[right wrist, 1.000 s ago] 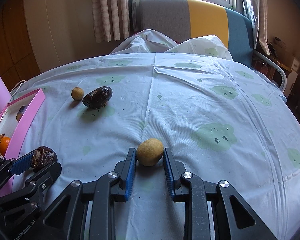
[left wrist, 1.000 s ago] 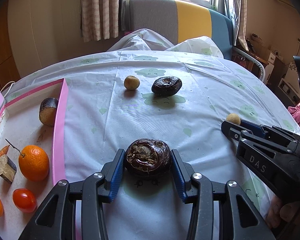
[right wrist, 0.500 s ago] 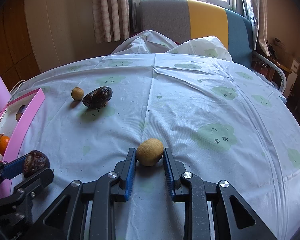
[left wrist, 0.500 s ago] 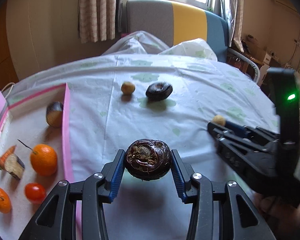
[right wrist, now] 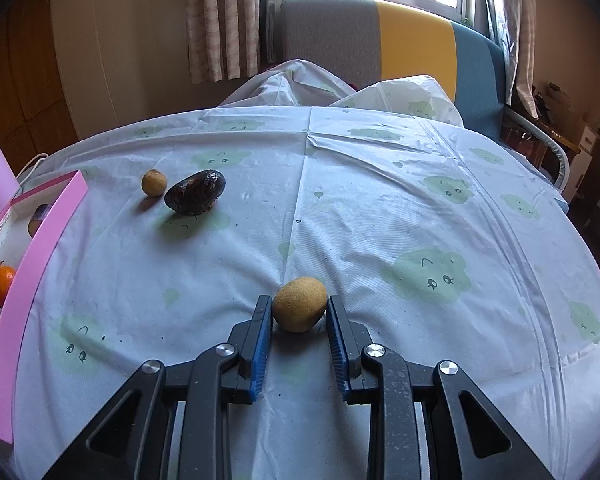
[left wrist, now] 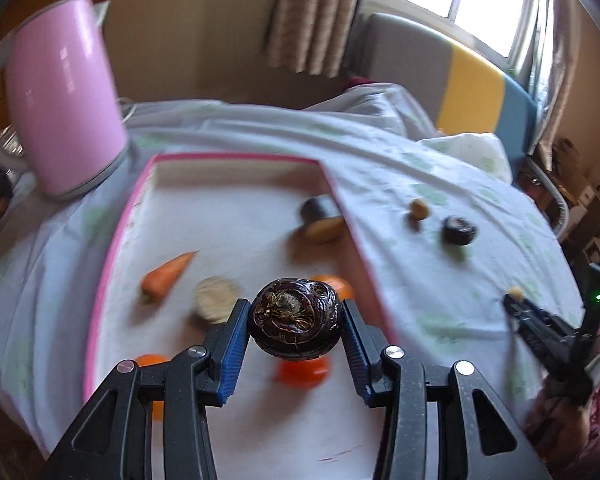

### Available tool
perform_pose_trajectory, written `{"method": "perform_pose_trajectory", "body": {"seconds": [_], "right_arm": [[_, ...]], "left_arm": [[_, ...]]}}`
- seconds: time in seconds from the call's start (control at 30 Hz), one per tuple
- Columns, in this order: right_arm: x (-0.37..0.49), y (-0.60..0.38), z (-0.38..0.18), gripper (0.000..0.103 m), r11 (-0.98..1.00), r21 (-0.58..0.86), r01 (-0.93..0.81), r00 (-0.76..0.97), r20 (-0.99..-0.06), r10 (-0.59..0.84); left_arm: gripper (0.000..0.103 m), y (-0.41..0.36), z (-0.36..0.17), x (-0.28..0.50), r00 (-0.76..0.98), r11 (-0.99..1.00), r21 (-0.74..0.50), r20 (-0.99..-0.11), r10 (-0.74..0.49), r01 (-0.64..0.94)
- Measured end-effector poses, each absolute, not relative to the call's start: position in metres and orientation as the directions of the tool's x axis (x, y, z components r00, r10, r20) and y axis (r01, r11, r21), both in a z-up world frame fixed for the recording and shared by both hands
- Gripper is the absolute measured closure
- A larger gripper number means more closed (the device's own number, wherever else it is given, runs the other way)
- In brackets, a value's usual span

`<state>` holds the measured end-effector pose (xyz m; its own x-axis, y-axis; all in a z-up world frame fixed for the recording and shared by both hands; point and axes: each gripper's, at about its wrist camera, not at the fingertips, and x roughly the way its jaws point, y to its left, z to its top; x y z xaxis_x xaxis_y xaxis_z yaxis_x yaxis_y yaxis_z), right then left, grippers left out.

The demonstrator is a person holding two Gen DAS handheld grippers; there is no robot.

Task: Organize fruits
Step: 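Carry the dark round fruit into the tray and open the left tool while the right tool holds the kiwi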

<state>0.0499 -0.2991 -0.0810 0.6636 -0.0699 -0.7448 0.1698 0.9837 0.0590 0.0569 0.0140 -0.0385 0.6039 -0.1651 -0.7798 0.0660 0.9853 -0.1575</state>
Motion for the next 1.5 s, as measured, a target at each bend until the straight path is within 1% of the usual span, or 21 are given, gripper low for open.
{"method": "perform_pose_trajectory", "body": {"seconds": [0.1,0.2,0.37,0.5,0.57,0.67,0.8,0.93,1.17,1.37,1.5], "right_arm": [[0.05,-0.297,-0.081,0.075,0.984,0.051,0.17,0.662,-0.746,-0.076],[0.05,-0.296,-0.081,0.075,0.985,0.04,0.17,0.66,-0.747,-0.083],[0.049,-0.29,-0.079,0.076,0.987,0.004,0.161,0.653,-0.751,-0.103],[0.045,-0.288,-0.077,0.076,0.987,0.018,0.16,0.653,-0.751,-0.093],[0.043,-0.286,-0.077,0.076,0.987,0.022,0.161,0.653,-0.752,-0.09],[0.042,-0.283,-0.076,0.076,0.987,0.035,0.159,0.653,-0.753,-0.079],[0.039,-0.274,-0.074,0.076,0.988,0.059,0.141,0.655,-0.754,-0.049],[0.038,-0.261,-0.069,0.076,0.989,0.112,0.099,0.658,-0.753,0.019],[0.033,-0.219,-0.047,0.076,0.985,0.17,-0.035,0.68,-0.718,0.148],[0.028,-0.183,-0.03,0.076,0.95,0.258,-0.177,0.658,-0.687,0.309],[0.025,-0.154,-0.021,0.076,0.917,0.292,-0.272,0.626,-0.67,0.399]], "left_arm": [[0.058,0.031,-0.052,0.053,0.586,0.987,-0.157,-0.797,-0.145,0.031],[0.057,0.03,-0.053,0.048,0.602,0.992,-0.123,-0.789,-0.12,0.038],[0.057,0.023,-0.053,0.046,0.6,0.991,-0.118,-0.79,-0.129,0.057],[0.057,0.022,-0.054,0.043,0.592,0.992,-0.111,-0.796,-0.124,0.058],[0.055,0.02,-0.053,0.041,0.593,0.993,-0.104,-0.796,-0.12,0.061],[0.049,0.02,-0.051,0.038,0.598,0.993,-0.102,-0.793,-0.118,0.061],[0.049,0.02,-0.046,0.034,0.612,0.994,-0.088,-0.783,-0.108,0.062],[0.049,0.02,-0.04,0.029,0.632,0.995,-0.076,-0.768,-0.099,0.063],[0.049,0.027,-0.034,0.026,0.647,0.996,-0.077,-0.757,-0.088,0.045],[0.049,0.04,-0.032,0.026,0.653,0.995,-0.098,-0.753,-0.083,0.014],[0.049,0.055,-0.029,0.027,0.664,0.993,-0.117,-0.745,-0.071,-0.024]]}}
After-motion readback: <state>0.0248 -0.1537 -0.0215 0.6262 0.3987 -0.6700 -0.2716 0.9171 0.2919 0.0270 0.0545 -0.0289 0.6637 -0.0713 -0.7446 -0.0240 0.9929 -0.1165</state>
